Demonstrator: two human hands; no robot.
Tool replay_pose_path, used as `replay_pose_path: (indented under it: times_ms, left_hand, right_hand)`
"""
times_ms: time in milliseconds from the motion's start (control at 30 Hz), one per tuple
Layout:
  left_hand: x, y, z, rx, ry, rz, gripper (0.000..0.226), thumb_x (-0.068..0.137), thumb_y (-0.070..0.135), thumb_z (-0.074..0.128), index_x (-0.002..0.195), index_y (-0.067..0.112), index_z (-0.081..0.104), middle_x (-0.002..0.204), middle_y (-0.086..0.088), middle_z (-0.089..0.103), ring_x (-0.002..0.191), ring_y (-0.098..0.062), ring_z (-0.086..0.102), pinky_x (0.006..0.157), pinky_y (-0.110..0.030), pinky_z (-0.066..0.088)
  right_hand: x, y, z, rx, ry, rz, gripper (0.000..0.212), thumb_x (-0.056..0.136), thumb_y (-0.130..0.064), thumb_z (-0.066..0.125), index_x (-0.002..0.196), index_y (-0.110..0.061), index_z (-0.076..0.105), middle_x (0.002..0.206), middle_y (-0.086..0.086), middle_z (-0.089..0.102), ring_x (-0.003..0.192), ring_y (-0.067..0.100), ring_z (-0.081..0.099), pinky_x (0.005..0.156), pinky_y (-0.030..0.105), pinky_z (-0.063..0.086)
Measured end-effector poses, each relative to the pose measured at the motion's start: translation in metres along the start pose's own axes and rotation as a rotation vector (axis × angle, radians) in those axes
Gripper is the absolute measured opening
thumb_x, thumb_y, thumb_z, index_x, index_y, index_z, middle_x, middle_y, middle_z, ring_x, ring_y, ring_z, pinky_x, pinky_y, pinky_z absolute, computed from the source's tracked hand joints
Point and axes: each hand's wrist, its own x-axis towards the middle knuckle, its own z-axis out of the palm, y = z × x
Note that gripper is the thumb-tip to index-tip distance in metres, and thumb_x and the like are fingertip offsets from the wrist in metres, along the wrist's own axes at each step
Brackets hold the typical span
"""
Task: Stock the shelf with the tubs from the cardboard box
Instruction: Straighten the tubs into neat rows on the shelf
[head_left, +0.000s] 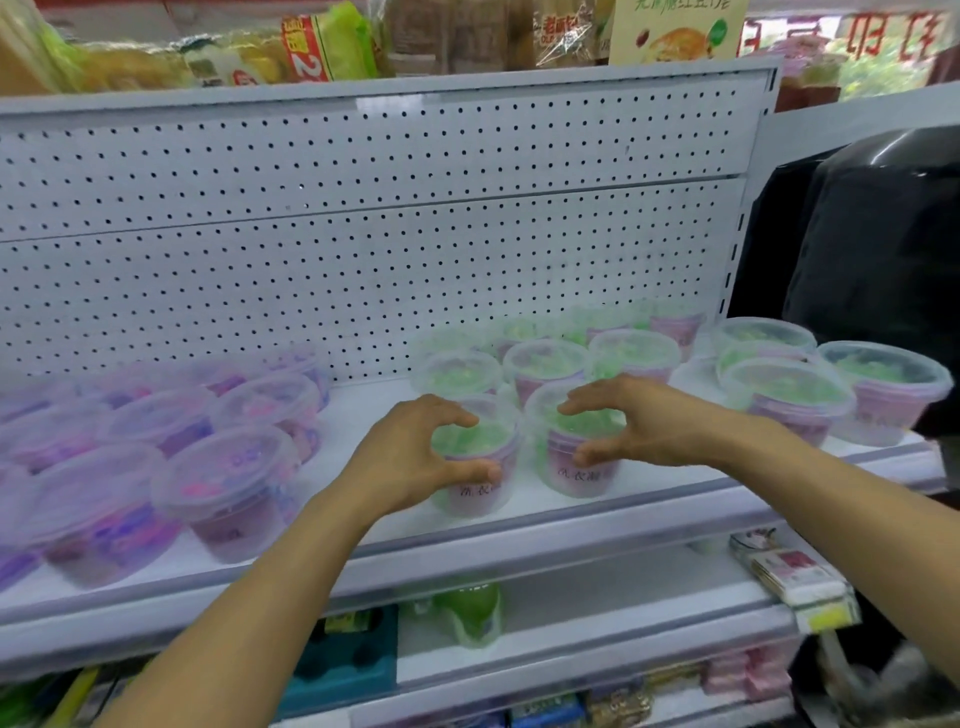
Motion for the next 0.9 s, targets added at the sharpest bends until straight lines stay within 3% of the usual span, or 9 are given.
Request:
replay_pose_path:
  times_ms: [300,400,467,567,733,900]
  left_hand:
    - [0.001,0.005,-0.004,0.02,-0.053,-0.012,0.067,0.064,0.058,0.077,0.121,0.029,0.059,0.133,0.01,0.051,0.123,-0.01,0.046,0.101,-0.027,0.037]
    - [0.002,0.01,-0.003,0.177,-0.052,0.003,0.064,0.07,0.062,0.069,0.122,0.026,0.058,0.127,0.003,0.054,0.127,-0.018,0.042,0.104,-0.033,0.036]
    - [0.004,0.02,0.006,0.271,0.049,0.01,0.065,0.075,0.068,0.058,0.12,0.022,0.058,0.125,0.002,0.055,0.131,-0.023,0.038,0.106,-0.037,0.032]
    - [0.01,0.051,0.032,0.244,0.198,0.106,0.066,0.081,0.07,0.045,0.125,0.022,0.053,0.132,0.005,0.053,0.133,-0.021,0.036,0.109,-0.036,0.026]
    - [0.038,0.105,0.074,0.365,0.074,0.18,0.064,0.087,0.064,0.045,0.137,0.025,0.045,0.146,0.001,0.043,0.136,-0.023,0.034,0.112,-0.039,0.025]
    - [0.044,0.123,0.08,0.214,0.02,-0.044,0.054,0.085,0.054,0.059,0.129,0.023,0.054,0.137,0.004,0.054,0.122,-0.018,0.051,0.099,-0.035,0.042]
  right_hand:
    - [-0.004,-0.011,0.008,-0.051,0.013,0.047,0.062,0.084,-0.048,0.065,0.139,-0.026,0.048,0.146,-0.006,0.045,0.133,0.016,0.042,0.11,0.035,0.034]
    - [-0.009,-0.013,0.01,-0.048,0.018,0.011,0.066,0.087,-0.049,0.06,0.145,-0.024,0.039,0.153,-0.007,0.033,0.139,0.015,0.033,0.114,0.031,0.027]
    - [-0.021,-0.008,0.011,0.021,0.074,-0.013,0.068,0.09,-0.05,0.055,0.149,-0.027,0.03,0.158,-0.01,0.019,0.145,0.011,0.018,0.117,0.028,0.016]
    - [-0.045,0.017,0.001,0.102,0.178,0.007,0.063,0.091,-0.054,0.048,0.148,-0.033,0.031,0.158,-0.015,0.017,0.145,0.007,0.009,0.118,0.029,0.012]
    - [-0.083,0.093,-0.042,-0.044,0.201,0.133,0.056,0.091,-0.049,0.053,0.142,-0.029,0.042,0.155,-0.004,0.028,0.143,0.017,0.02,0.117,0.036,0.019]
    - [-0.1,0.161,-0.063,-0.171,0.102,0.181,0.054,0.089,-0.037,0.062,0.14,-0.028,0.046,0.149,-0.004,0.042,0.136,0.022,0.036,0.111,0.034,0.028]
